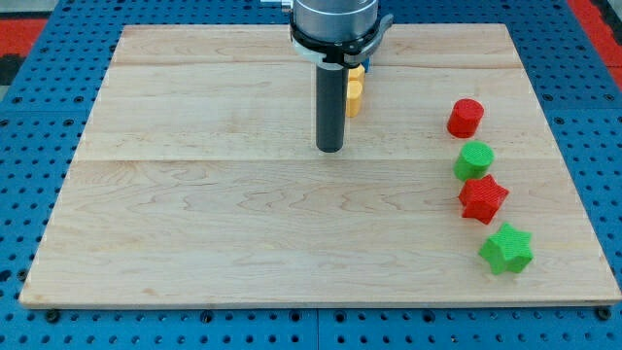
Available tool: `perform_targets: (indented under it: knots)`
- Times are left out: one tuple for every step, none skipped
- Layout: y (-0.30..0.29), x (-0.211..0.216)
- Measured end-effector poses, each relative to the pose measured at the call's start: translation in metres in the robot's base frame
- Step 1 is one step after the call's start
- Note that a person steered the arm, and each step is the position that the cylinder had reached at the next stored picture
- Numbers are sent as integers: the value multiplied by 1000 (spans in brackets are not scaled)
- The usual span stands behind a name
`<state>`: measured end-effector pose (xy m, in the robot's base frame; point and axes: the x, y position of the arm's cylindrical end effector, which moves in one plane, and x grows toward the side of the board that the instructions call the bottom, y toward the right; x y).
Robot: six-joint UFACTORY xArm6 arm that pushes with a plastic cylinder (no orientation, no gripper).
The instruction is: Place your arm to the right of the red star
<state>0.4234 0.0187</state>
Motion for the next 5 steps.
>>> perform_targets:
  knots:
    - [0,0]
    - [-2,0]
    - [-2,0]
    - [3,3]
    - [12,11]
